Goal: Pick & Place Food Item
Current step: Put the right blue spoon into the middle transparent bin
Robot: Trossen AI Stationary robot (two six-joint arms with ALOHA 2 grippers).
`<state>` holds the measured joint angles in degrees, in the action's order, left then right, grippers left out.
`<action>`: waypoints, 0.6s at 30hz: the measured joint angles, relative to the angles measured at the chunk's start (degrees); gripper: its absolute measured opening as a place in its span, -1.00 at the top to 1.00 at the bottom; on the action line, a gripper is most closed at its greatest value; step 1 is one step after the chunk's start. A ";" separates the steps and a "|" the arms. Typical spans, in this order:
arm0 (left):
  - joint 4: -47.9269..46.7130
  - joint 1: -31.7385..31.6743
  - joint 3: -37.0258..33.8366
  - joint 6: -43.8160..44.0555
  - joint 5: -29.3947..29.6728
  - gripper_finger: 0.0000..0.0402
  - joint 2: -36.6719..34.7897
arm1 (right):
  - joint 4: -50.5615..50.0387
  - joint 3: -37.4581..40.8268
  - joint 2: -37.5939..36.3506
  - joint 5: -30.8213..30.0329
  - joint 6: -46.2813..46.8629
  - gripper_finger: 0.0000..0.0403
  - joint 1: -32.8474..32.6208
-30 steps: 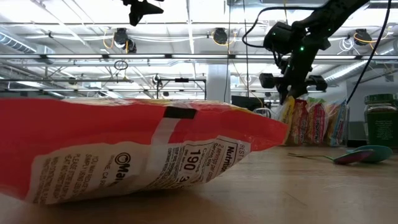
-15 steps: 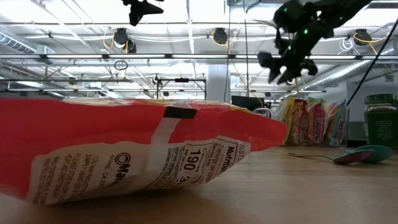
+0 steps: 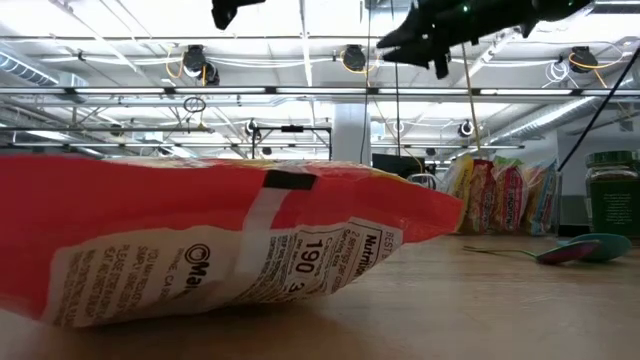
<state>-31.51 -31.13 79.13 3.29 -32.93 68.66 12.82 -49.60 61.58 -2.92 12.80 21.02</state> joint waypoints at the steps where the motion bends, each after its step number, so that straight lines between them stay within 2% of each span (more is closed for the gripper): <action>1: 0.02 1.22 0.00 0.03 0.02 0.12 -0.02 | 0.06 0.00 0.27 -0.01 -0.88 0.28 -1.93; 4: -0.04 5.37 0.00 0.89 1.47 0.12 0.00 | 0.01 0.00 0.84 -1.14 -2.79 0.28 -7.70; 13: 0.09 21.29 0.00 3.61 13.73 0.12 0.00 | -0.04 0.00 3.33 -14.09 -9.46 0.29 -23.87; 18: 0.04 29.11 0.00 6.06 18.18 0.12 0.00 | -1.87 -1.05 3.31 -22.32 -13.61 0.29 -30.49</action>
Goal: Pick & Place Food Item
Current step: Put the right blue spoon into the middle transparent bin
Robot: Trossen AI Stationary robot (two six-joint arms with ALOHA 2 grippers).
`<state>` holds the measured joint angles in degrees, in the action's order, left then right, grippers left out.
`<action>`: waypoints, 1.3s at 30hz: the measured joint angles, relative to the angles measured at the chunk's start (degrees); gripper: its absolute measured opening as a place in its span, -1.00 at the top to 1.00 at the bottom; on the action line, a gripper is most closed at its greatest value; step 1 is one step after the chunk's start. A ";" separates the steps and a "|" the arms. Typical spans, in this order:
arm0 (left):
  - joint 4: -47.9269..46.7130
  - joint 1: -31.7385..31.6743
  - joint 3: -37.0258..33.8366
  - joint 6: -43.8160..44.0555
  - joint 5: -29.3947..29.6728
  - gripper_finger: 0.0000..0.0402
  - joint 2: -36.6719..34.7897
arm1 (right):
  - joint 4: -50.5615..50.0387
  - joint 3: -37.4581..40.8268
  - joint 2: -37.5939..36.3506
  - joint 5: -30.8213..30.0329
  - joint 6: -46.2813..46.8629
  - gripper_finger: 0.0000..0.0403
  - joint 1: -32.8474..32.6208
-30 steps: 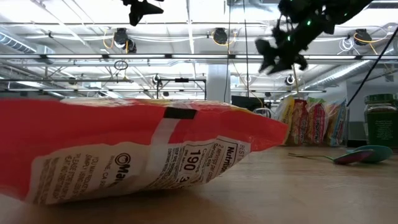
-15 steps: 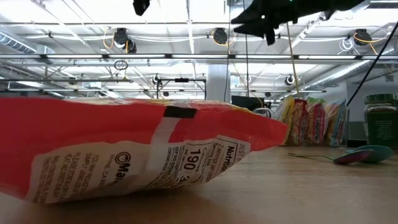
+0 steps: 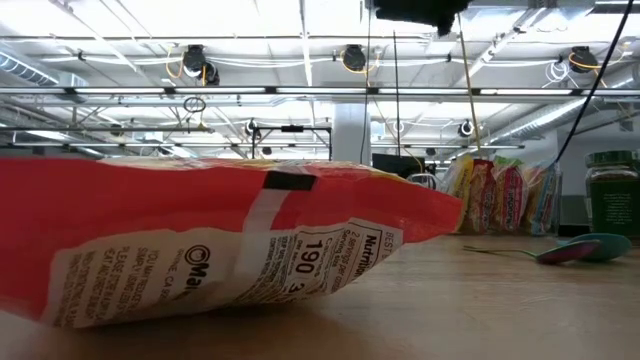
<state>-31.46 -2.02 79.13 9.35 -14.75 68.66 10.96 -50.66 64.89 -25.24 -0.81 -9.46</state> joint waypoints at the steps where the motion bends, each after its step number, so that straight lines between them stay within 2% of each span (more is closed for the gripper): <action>1: -0.02 1.24 0.00 0.29 0.87 0.12 0.00 | -1.92 -0.97 -0.30 -0.95 -0.95 0.29 -1.24; 4: 0.02 4.68 0.00 1.69 5.06 0.12 0.00 | -10.38 -6.32 -0.62 -4.29 -4.25 0.29 -4.46; 8: 0.43 7.93 0.00 4.03 12.47 0.12 0.00 | -27.18 -15.23 -0.55 -6.33 -7.95 0.29 -7.57; 14: 2.53 12.17 0.00 9.68 21.04 0.12 0.29 | -42.59 -25.87 -0.64 -5.93 -4.95 0.29 -11.75; 18: 2.64 15.00 -0.04 12.44 24.33 0.12 1.25 | -51.74 -28.41 -0.68 -0.71 0.41 0.29 -16.13; 22: 3.78 17.15 -0.05 17.64 26.89 0.12 3.27 | -64.90 -28.24 0.17 7.34 6.91 0.29 -20.37; 27: 9.49 19.06 -0.04 21.52 28.86 0.12 7.12 | -74.05 -24.75 1.26 11.10 8.91 0.29 -22.98; 34: 16.15 19.76 -0.04 24.90 28.67 0.12 13.52 | -71.24 -11.04 1.33 26.72 7.21 0.29 -22.96; 39: 17.67 19.78 -0.04 27.53 26.59 0.12 16.72 | -66.57 -2.22 1.28 31.22 7.10 0.29 -24.04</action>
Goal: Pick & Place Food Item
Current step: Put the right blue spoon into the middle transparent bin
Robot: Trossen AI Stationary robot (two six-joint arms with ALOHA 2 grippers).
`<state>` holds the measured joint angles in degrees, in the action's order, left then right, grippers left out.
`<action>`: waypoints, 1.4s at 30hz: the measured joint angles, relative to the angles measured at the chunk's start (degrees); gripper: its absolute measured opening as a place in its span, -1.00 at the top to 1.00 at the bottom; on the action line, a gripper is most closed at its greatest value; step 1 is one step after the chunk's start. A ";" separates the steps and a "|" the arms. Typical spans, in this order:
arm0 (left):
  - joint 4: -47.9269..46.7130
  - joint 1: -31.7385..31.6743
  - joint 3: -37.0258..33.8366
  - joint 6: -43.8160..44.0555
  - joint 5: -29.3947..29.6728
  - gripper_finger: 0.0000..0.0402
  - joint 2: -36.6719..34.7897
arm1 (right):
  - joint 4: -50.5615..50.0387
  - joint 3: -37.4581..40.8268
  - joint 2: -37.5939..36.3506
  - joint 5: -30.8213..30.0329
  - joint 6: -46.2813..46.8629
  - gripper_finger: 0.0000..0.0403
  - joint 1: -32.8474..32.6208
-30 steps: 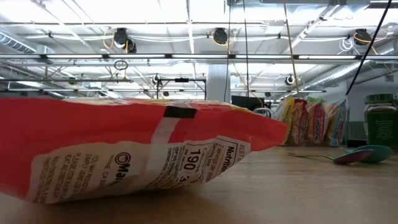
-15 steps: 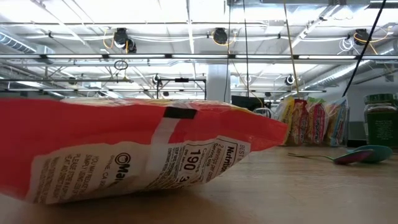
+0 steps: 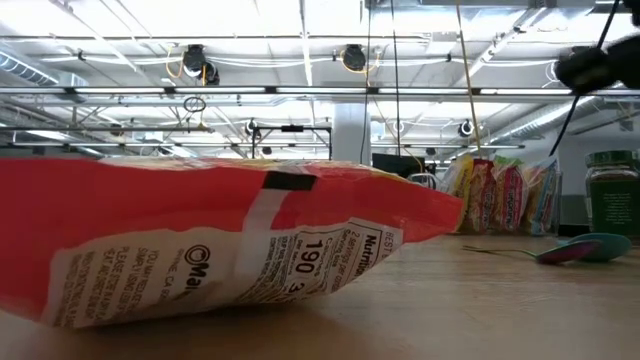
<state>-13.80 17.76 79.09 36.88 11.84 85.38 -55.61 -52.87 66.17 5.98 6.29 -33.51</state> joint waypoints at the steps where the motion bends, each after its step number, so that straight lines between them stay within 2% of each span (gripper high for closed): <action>1: 0.24 0.00 0.00 0.35 -0.19 0.12 0.38 | 1.30 1.52 0.00 0.00 -0.62 0.29 -0.66; 8: 0.48 0.00 0.00 2.39 -0.31 0.12 0.90 | 10.75 8.90 0.02 -0.40 -5.81 0.29 -6.83; 12: 0.44 0.00 0.00 2.52 -0.24 0.12 0.90 | 12.53 10.73 0.02 -4.69 -5.93 0.29 -7.92; 29: 0.41 -0.69 0.00 1.86 0.94 0.12 0.90 | 20.76 18.24 0.09 -5.91 -7.80 0.29 -7.19; 42: 0.43 -1.87 0.01 1.88 1.39 0.12 0.90 | 26.19 21.93 1.46 -2.86 -7.40 0.29 -1.87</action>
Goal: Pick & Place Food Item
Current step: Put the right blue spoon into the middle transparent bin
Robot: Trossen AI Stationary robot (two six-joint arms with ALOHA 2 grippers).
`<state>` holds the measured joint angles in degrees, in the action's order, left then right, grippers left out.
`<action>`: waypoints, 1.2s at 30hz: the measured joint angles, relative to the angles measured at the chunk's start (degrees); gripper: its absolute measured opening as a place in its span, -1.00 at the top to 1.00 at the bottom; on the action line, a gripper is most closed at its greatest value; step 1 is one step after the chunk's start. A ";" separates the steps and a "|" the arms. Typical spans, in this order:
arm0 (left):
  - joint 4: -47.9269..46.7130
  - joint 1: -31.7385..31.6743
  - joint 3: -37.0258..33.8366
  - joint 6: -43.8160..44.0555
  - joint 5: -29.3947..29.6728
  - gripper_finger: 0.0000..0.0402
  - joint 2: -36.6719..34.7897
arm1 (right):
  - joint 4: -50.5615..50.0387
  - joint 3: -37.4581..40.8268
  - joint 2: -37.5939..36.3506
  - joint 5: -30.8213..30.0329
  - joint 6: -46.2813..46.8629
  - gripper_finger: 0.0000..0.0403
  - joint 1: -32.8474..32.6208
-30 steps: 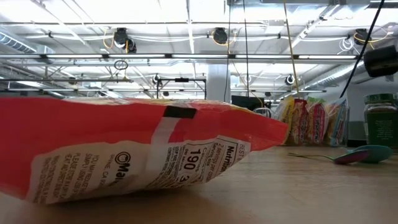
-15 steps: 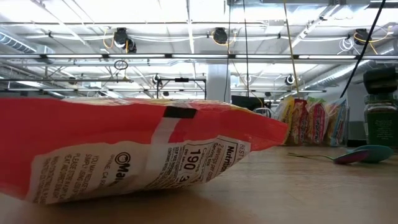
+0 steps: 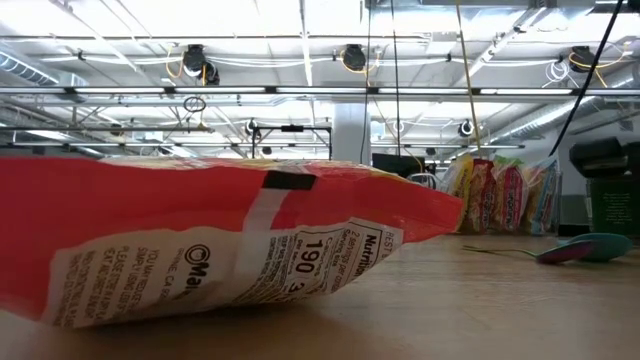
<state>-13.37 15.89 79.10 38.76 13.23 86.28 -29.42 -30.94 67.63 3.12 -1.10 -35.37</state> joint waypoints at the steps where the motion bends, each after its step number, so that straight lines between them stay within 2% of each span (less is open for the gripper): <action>1: 0.00 -0.07 -0.01 0.05 0.00 0.12 -0.02 | 0.11 0.09 0.59 -0.01 -0.03 0.29 0.43; 7: -0.02 -0.06 0.00 0.58 -0.11 0.12 -0.02 | 0.96 -0.06 3.03 0.20 0.02 0.44 1.92; 14: 0.00 -0.07 0.00 0.81 -0.15 0.12 -0.02 | 1.75 -0.04 3.20 0.15 0.86 0.89 2.05; 16: -0.02 -0.06 0.02 0.80 -0.15 0.12 -0.02 | 2.07 -0.02 3.20 0.03 2.04 0.96 2.05; 26: -0.02 -0.07 0.02 0.44 -0.17 0.12 -0.02 | 4.44 -0.79 2.60 -0.07 8.03 0.97 2.03; 36: -0.04 -0.07 0.02 0.44 -0.17 0.12 -0.02 | 4.21 -8.09 0.41 -0.04 9.66 0.99 2.03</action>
<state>-13.41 15.81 79.11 39.20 13.06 86.26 -25.21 -39.04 68.05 3.07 8.56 -33.34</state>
